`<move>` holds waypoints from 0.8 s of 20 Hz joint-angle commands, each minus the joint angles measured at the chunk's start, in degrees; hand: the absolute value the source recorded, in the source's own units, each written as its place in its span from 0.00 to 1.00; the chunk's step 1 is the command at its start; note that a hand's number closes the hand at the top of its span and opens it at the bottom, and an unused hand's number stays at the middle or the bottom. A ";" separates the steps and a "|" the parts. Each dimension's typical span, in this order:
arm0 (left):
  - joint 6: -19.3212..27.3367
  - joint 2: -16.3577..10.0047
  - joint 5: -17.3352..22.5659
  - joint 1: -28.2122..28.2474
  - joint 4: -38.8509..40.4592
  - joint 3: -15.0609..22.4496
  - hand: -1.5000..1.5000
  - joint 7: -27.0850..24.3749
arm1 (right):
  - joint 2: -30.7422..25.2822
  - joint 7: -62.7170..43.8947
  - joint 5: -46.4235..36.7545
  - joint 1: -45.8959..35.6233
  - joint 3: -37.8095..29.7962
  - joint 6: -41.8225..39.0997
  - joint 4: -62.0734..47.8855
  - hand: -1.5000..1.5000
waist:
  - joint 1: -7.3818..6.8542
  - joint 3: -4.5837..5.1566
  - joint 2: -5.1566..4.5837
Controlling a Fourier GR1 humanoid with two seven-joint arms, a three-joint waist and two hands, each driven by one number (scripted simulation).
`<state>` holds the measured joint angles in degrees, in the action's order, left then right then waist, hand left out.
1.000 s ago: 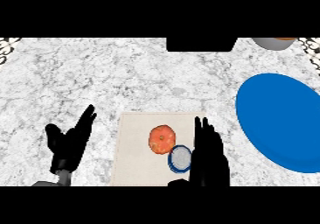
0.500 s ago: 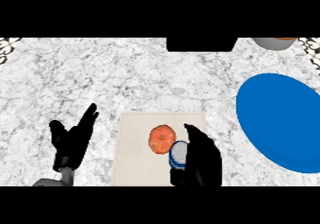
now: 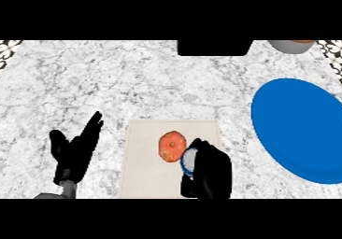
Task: Pick the can from the placemat and place it in the plate
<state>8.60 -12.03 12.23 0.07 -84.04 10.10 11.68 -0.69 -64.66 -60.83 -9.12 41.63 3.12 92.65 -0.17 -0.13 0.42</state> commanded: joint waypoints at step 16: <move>-1.97 -0.71 0.93 3.98 0.46 -2.03 0.50 -0.80 | -11.98 14.39 -17.34 12.40 22.47 17.30 26.25 1.00 | 2.39 0.10 0.47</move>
<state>8.13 -11.97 12.11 2.37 -84.63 8.64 10.70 -10.07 -48.55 -73.95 -4.43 57.30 15.35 104.72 1.93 -0.26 1.13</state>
